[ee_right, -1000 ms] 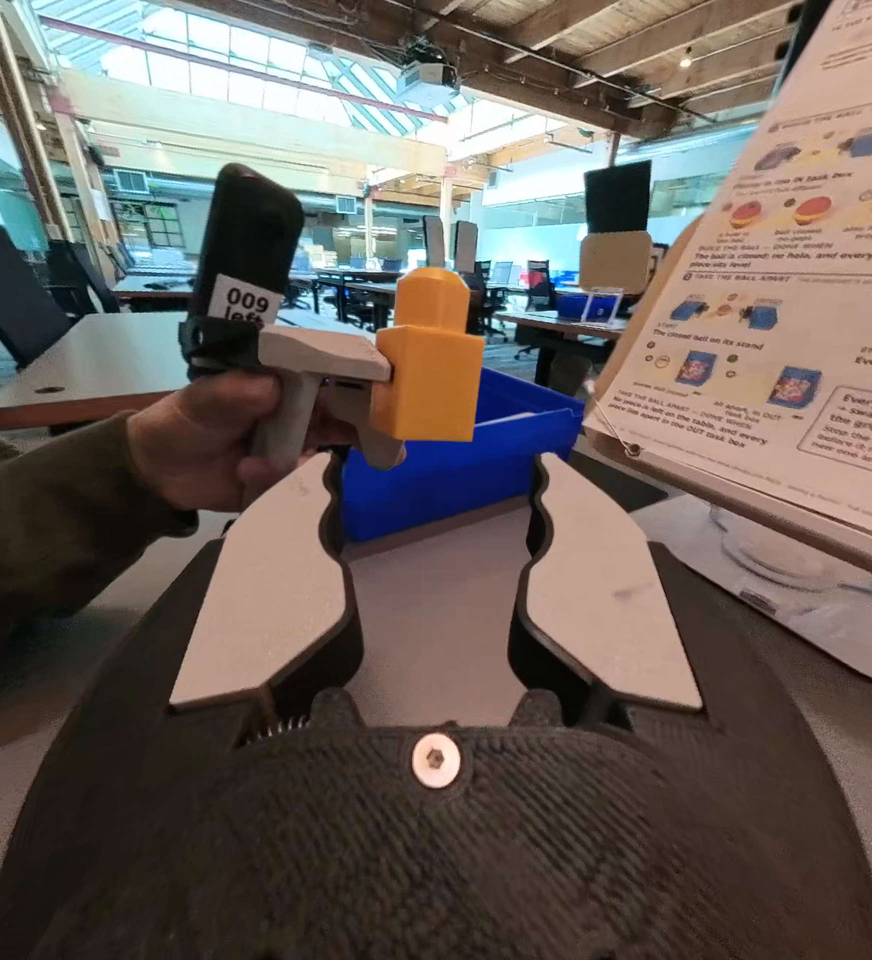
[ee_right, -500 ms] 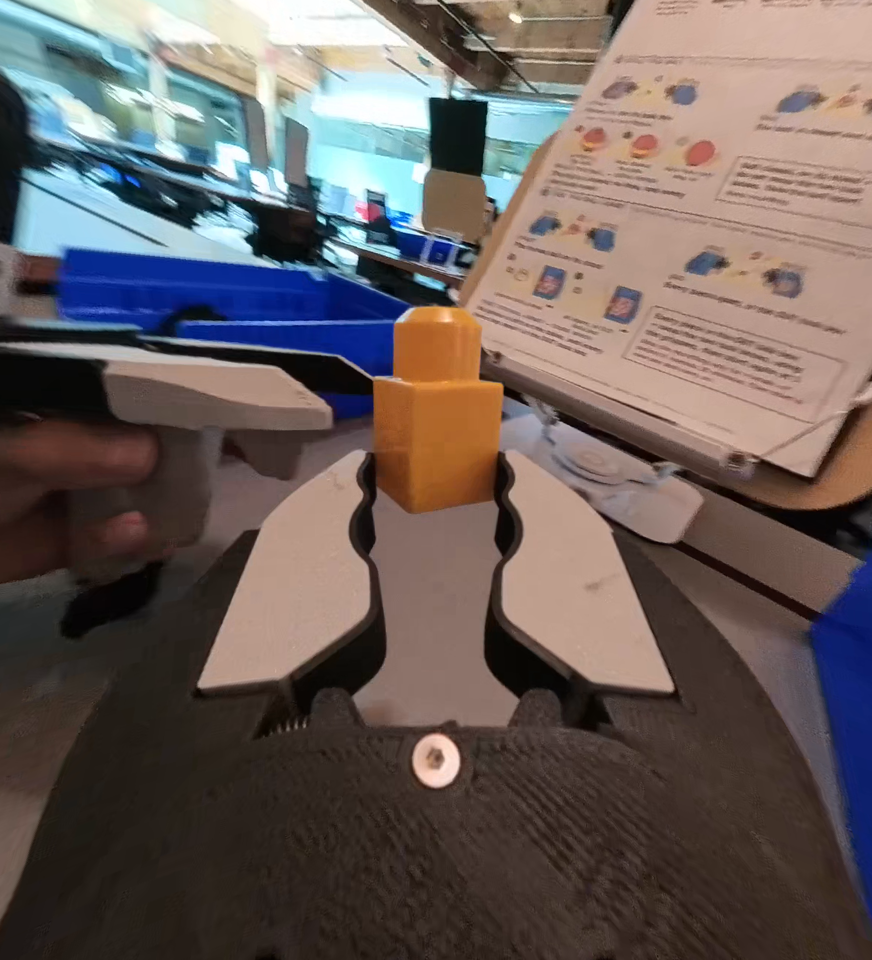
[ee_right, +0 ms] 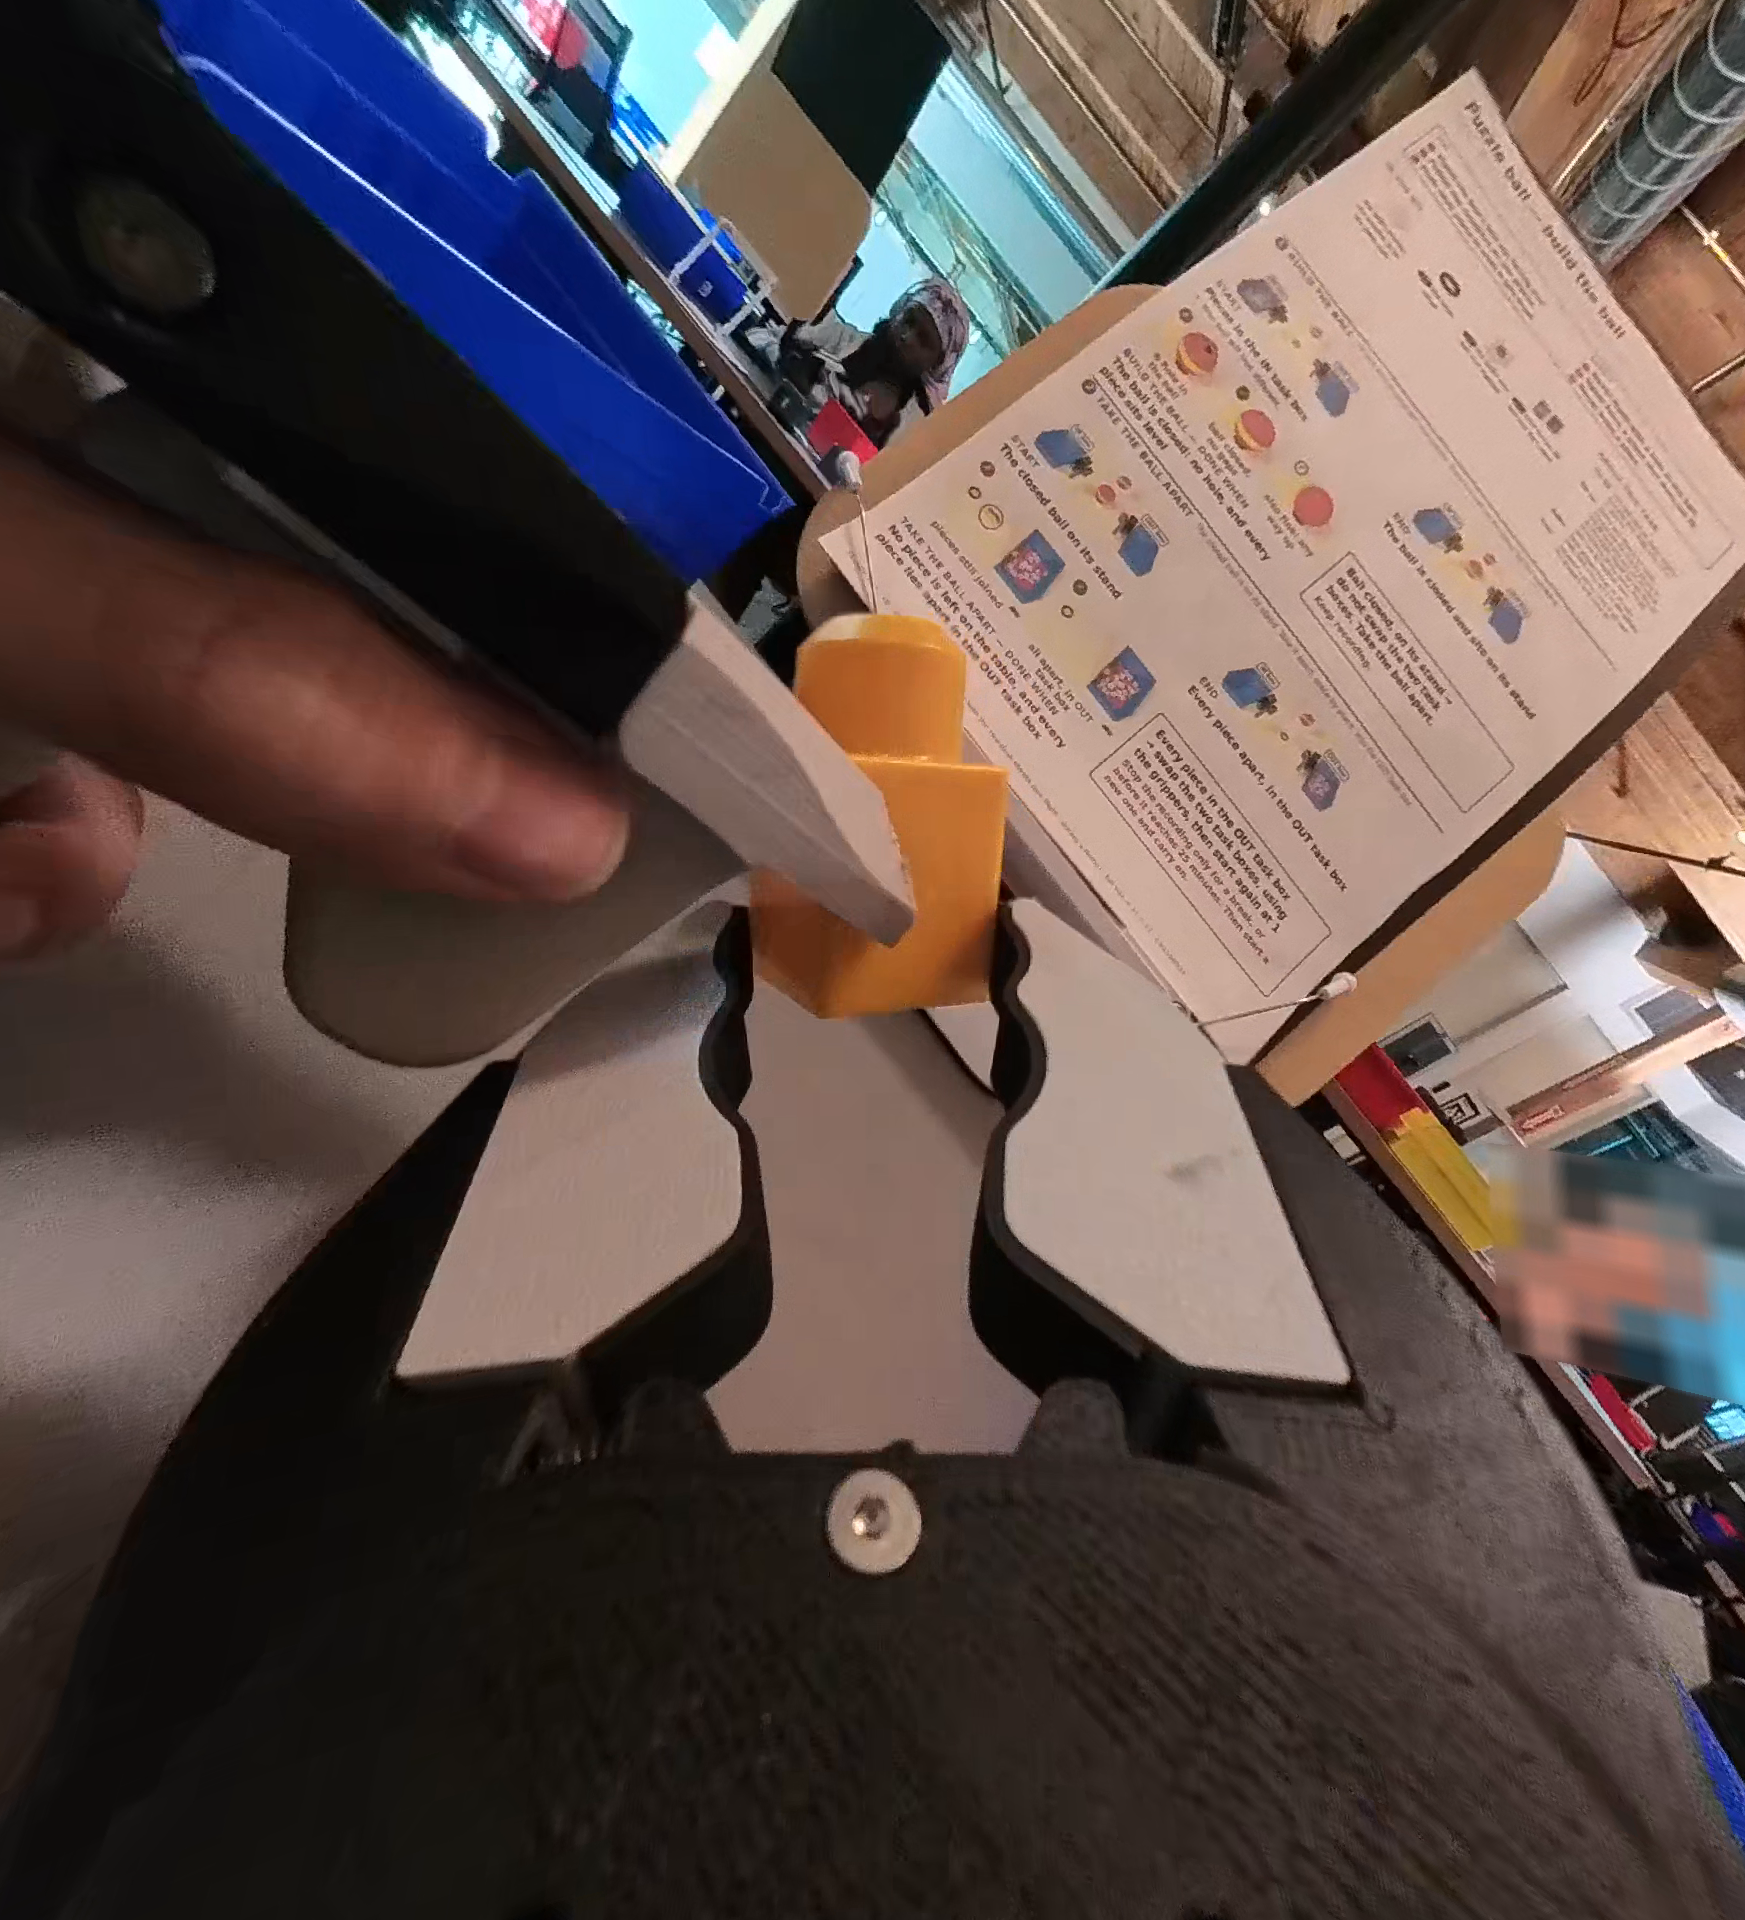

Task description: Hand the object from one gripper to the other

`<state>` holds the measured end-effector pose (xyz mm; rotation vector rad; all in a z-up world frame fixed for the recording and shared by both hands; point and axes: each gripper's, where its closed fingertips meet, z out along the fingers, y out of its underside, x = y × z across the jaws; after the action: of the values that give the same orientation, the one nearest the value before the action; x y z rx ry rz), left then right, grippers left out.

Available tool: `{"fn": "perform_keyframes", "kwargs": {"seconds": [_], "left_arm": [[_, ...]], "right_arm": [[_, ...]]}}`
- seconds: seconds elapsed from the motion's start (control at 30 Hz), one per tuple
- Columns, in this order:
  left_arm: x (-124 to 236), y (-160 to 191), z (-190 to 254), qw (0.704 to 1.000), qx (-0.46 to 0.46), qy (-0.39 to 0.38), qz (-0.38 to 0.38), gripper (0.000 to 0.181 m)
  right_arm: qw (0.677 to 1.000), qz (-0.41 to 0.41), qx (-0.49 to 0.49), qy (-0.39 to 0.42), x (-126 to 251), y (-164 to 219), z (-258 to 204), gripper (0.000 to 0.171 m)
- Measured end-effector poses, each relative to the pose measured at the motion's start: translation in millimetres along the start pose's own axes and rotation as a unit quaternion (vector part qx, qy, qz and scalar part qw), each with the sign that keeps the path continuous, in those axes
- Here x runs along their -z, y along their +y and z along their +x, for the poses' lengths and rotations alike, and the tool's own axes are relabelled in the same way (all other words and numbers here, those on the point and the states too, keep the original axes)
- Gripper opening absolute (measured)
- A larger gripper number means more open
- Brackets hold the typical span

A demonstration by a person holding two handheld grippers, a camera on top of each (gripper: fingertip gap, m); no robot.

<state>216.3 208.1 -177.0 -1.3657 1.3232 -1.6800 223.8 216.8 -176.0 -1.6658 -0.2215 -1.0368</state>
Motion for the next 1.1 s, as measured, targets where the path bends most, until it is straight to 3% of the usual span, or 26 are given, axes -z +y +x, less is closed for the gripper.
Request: {"fn": "perform_keyframes", "kwargs": {"seconds": [0.17, 0.23, 0.3, 0.43, 0.6, 0.77, 0.87, 1.0, 1.1], "left_arm": [[3.4, 5.5, -6.8, 0.999, -0.005, 0.028, -0.029, 0.036], [7.6, 5.0, -7.7, 0.998, 0.001, 0.057, -0.039, 0.036], [13.7, 8.7, -3.4, 0.991, 0.032, 0.108, -0.07, 0.036], [38.7, 32.4, 9.3, 0.953, 0.09, 0.221, -0.187, 0.036], [68.7, 45.2, 31.7, 0.893, 0.149, 0.343, -0.25, 0.037], [82.3, 56.3, 48.9, 0.862, 0.137, 0.389, -0.295, 0.037], [81.3, 56.6, 51.7, 0.859, 0.141, 0.392, -0.299, 0.036], [65.0, 48.7, 37.1, 0.894, 0.143, 0.337, -0.258, 0.037], [44.9, 33.4, 18.6, 0.93, 0.161, 0.261, -0.203, 0.064]], "right_arm": [[0.993, 0.025, -0.09, -0.076, 3.3, -0.3, -10.9, 0.05], [0.972, 0.064, -0.175, -0.14, 9.4, -8.6, -14.6, 0.053], [0.943, 0.098, -0.222, -0.228, 19.9, -15.0, -21.5, 0.067], [0.877, 0.149, -0.24, -0.389, 55.8, -19.9, -40.1, 0.078], [0.839, 0.206, -0.221, -0.452, 82.8, -42.9, -53.0, 0.081], [0.848, 0.182, -0.183, -0.463, 79.2, -40.6, -73.6, 0.084], [0.84, 0.204, -0.174, -0.471, 82.9, -44.8, -75.7, 0.069], [0.89, 0.174, -0.122, -0.404, 62.1, -29.6, -67.4, 0.069], [0.944, 0.12, -0.113, -0.286, 32.1, -11.2, -40.7, 0.068]]}}
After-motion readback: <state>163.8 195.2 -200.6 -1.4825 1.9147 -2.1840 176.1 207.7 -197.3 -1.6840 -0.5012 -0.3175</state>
